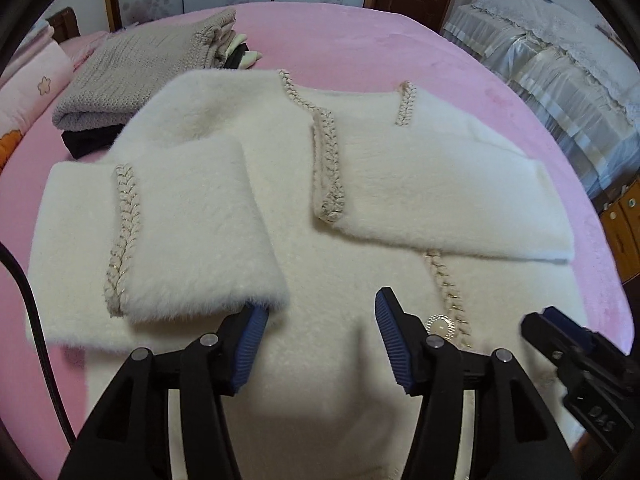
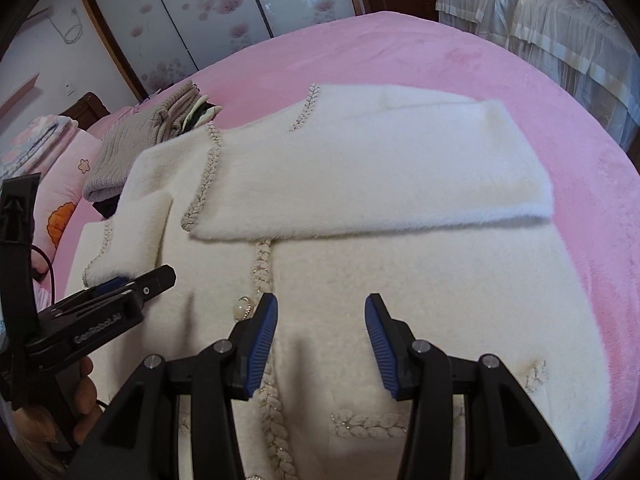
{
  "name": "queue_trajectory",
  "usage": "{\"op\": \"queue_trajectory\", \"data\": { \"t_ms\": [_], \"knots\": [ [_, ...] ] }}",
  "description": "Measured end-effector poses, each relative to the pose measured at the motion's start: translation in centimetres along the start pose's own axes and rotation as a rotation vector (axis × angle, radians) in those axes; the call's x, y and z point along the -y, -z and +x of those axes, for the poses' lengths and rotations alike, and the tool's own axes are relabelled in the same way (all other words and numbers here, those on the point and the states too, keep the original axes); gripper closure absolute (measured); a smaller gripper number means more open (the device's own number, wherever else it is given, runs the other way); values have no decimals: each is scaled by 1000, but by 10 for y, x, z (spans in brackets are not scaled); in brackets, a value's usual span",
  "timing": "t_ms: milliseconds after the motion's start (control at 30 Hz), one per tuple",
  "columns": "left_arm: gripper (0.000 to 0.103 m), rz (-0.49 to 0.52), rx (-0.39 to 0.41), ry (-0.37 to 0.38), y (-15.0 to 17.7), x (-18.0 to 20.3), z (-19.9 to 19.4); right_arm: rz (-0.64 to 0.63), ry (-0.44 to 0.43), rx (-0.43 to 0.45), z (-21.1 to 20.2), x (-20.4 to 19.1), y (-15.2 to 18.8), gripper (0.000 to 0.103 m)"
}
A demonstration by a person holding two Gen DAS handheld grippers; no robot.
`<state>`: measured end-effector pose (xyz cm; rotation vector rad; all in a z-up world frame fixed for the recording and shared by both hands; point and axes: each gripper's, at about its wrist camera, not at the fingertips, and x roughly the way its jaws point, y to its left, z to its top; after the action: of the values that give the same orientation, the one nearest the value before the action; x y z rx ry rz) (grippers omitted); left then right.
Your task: Fold large clothes
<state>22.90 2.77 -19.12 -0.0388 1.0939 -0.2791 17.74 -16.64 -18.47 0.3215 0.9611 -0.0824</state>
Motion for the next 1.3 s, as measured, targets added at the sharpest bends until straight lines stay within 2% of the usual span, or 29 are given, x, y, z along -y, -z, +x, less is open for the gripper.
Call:
{"op": "queue_trajectory", "data": {
  "t_ms": [133,233,400,500,600,700,800,967,1200,1233,1267,1300],
  "knots": [
    [49,-40,9,50,3,-7,-26,-32,-36,15,-7,-13,-4,57],
    [49,-49,55,10,9,-13,-54,-73,-78,21,-13,-30,-10,57],
    [48,-102,134,-192,30,-49,-88,-185,-134,47,-21,-76,-20,56],
    [48,-180,147,-307,48,-83,-95,-255,-158,67,-22,-108,-24,46],
    [48,-258,143,-379,65,-114,-92,-344,-184,73,-17,-144,-25,41],
    [48,-330,103,-361,76,-141,-80,-442,-207,43,-4,-177,-19,38],
    [48,-374,100,-334,81,-157,-69,-570,-212,0,14,-208,-3,38],
    [48,-396,94,-301,83,-169,-56,-771,-87,0,43,-237,22,38],
    [48,-424,64,-262,82,-176,-35,-854,60,-2,86,-251,22,39],
    [48,-423,63,-260,81,-174,-33,-858,70,1,88,-252,19,51],
    [48,-423,63,-258,80,-173,-32,-858,61,-5,89,-253,14,82],
    [48,-423,64,-256,79,-172,-31,-846,41,-18,87,-254,6,94]
  ]
}}
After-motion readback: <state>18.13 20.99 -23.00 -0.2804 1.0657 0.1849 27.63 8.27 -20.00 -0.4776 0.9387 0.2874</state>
